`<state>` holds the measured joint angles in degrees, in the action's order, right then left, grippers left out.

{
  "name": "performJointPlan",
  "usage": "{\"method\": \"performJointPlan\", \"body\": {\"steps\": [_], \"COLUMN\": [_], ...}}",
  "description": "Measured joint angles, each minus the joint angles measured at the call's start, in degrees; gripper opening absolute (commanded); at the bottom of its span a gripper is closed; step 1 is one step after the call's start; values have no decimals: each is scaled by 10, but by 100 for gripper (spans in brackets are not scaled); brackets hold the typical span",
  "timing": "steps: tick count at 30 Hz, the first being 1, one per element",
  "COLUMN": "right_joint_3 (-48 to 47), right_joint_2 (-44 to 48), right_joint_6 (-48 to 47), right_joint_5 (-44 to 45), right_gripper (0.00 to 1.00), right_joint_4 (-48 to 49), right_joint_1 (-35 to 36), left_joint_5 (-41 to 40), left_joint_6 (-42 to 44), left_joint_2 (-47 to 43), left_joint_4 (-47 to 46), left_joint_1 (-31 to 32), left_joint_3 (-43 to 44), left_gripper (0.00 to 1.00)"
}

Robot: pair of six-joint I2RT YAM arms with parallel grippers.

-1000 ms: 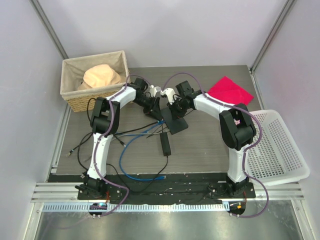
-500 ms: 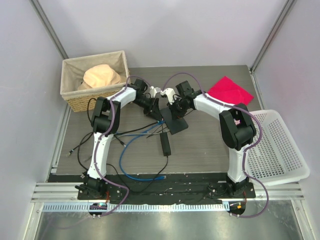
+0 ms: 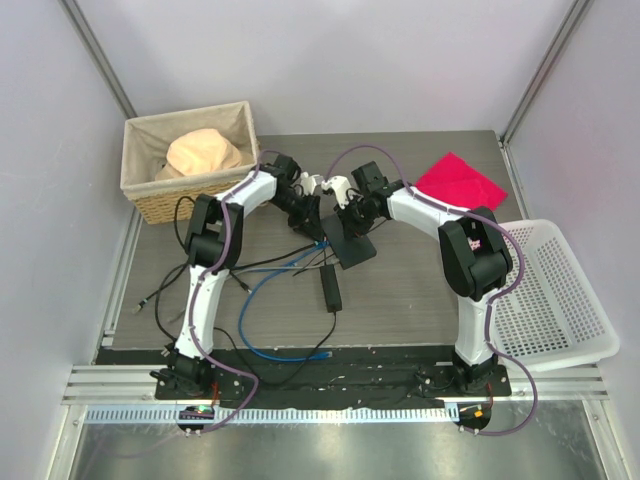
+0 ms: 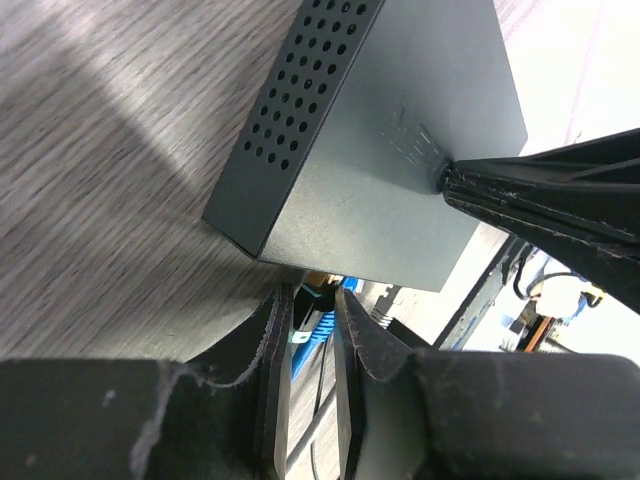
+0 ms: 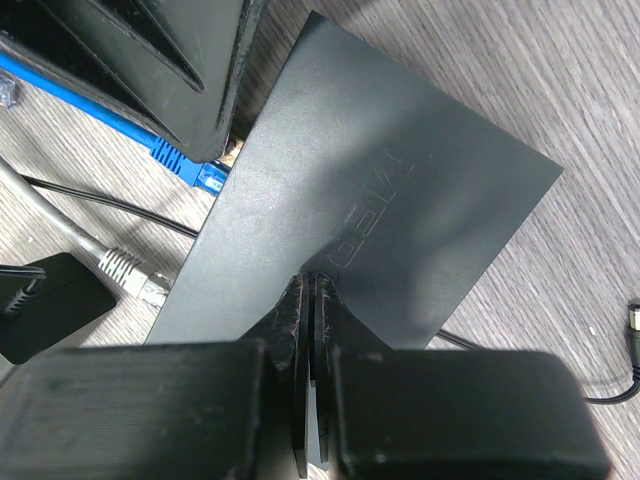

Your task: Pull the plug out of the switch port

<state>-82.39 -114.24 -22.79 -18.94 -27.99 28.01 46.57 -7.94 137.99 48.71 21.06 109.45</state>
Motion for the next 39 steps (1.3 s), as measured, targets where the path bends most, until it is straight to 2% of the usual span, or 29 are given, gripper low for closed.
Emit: {"method": "performJointPlan", "body": {"steps": [9,17,27,32,39], "right_joint_3": [0,0,0,-2,-2], "right_joint_2": [0,0,-1,-3,-3], "right_joint_6": [4,4,7,7,7], "right_joint_5": [2,2,4,4,7], "right_gripper": [1,1,1,1,1], "right_joint_4": [0,0,3,3,3], "right_joint_1": [0,0,0,0,0], "left_joint_5": [23,-10,21,5,-36], "left_joint_6": [29,62,54,63,132], "left_joint_2": [9,12,-15,2,-18], "left_joint_4": [11,42,55,76,114], "left_joint_1": [-1,6,-28,-23,-17], "left_joint_3": [11,37,-39,6,42], "left_gripper": [0,0,0,0,0]}}
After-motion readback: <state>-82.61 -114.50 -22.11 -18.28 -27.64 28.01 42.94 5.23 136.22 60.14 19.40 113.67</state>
